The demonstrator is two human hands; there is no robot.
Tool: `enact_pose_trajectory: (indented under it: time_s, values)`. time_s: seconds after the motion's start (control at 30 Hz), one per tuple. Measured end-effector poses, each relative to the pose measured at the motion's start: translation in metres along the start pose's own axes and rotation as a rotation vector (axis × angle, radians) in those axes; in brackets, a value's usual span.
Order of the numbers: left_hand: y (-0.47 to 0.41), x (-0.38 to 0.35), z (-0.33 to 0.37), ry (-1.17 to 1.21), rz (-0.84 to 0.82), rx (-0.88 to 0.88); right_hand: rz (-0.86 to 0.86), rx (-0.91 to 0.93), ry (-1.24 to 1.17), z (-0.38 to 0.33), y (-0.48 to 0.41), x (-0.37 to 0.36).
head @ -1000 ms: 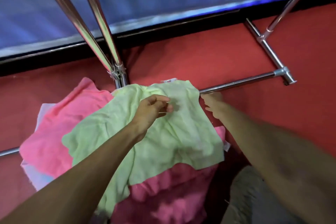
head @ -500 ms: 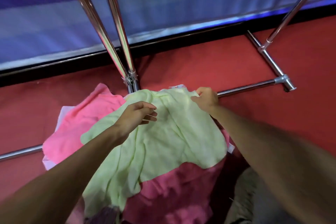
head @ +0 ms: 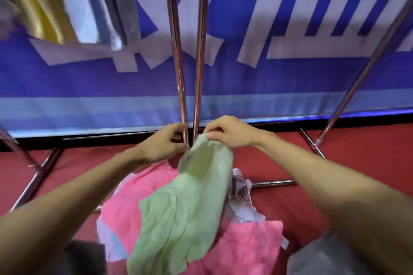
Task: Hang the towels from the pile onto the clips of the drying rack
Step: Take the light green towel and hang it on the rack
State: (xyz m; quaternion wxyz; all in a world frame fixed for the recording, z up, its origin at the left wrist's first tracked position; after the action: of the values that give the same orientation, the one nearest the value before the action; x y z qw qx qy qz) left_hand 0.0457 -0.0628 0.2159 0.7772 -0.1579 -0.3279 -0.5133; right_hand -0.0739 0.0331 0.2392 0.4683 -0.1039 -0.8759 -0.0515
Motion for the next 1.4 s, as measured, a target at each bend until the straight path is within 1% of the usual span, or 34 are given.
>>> enact_pose_trajectory:
  time_s: [0.07,0.17,0.2,0.27,0.33,0.4,0.5,0.6,0.67,0.73,0.8,0.87,1.0,1.1,1.23,1.4]
  values:
    - [0.007,0.010,0.009,0.056,-0.009,-0.046,0.024,0.069,0.004,-0.024,-0.001,0.008]
    - [0.012,0.015,0.017,0.009,-0.114,-0.145,0.167,0.111,-0.112,-0.041,-0.002,0.016]
    - [0.011,0.019,0.017,0.013,-0.095,-0.145,0.220,0.119,-0.139,-0.043,-0.003,0.019]
    - [0.009,0.032,0.009,0.046,-0.010,-0.091,0.299,0.132,-0.146,-0.046,-0.009,0.022]
    - [0.008,0.038,0.000,-0.009,0.036,-0.076,0.357,0.141,-0.161,-0.045,-0.013,0.027]
    - [0.009,0.038,-0.005,-0.016,0.033,-0.087,0.382,0.130,-0.168,-0.041,-0.014,0.029]
    - [0.009,0.033,-0.006,0.081,0.008,-0.094,0.412,0.101,-0.182,-0.033,-0.012,0.036]
    - [0.010,0.024,-0.004,0.180,-0.029,-0.061,0.514,0.075,-0.277,-0.028,-0.006,0.050]
    - [0.011,0.027,0.000,0.256,0.052,-0.043,0.574,0.053,-0.293,-0.024,-0.001,0.056]
    - [0.012,0.037,0.007,0.365,0.189,-0.059,0.582,0.034,-0.256,-0.019,0.003,0.058]
    - [0.013,0.049,0.017,0.467,0.301,-0.105,0.541,0.013,-0.214,-0.013,0.007,0.056]
    - [0.015,0.058,0.027,0.561,0.372,-0.133,0.465,-0.002,-0.179,-0.008,0.007,0.050]
    - [0.023,0.070,0.037,0.622,0.507,-0.166,0.269,-0.053,-0.075,0.003,0.005,0.031]
    - [0.023,0.073,0.033,0.675,0.541,-0.112,0.185,-0.113,0.021,0.016,0.005,0.022]
    - [0.024,0.082,0.019,1.025,0.561,-0.051,0.029,-0.206,0.137,0.034,0.007,0.004]
    - [0.031,0.094,0.007,1.180,0.681,0.053,-0.119,-0.232,0.234,0.035,0.008,-0.017]
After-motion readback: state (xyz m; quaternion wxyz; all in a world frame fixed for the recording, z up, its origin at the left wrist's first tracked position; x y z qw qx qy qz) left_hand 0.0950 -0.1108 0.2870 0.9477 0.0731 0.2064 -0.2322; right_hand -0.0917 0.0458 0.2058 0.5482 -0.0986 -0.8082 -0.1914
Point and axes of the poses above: each hand's wrist, its own y-axis away from the middle knuckle, its own x-axis out of the back of the hand, z = x × y, the point moved 7 cm from there along -y, towards the middle knuckle, and after that the axes turned 3 degrees about -y, right-handed, at the moved point
